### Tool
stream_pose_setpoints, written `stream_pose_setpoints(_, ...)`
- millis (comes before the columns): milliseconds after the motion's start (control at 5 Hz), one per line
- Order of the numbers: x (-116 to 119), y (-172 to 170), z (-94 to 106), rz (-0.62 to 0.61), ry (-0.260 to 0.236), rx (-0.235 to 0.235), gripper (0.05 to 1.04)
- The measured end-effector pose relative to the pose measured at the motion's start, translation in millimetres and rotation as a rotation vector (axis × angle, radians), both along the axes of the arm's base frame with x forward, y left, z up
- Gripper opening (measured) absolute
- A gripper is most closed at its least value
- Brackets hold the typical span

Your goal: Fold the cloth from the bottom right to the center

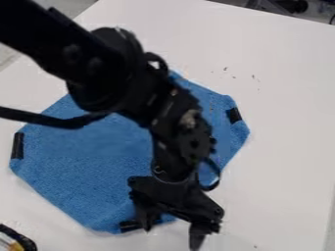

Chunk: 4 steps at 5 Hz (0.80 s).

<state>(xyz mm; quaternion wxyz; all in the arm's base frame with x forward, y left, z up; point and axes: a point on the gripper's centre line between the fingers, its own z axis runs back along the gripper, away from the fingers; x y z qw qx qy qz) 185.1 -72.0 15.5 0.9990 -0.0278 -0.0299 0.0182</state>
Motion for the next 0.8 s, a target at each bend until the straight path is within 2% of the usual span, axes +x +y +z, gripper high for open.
stream_pose_setpoints(200, 7, 9, -7.7, -0.015, -0.042, 0.002, 1.0)
stream_pose_setpoints(400, 12, 18, -8.2, -0.037, -0.048, 0.012, 1.0)
stream_pose_setpoints(800, 14, 20, -7.7, -0.044, -0.029, 0.036, 1.0)
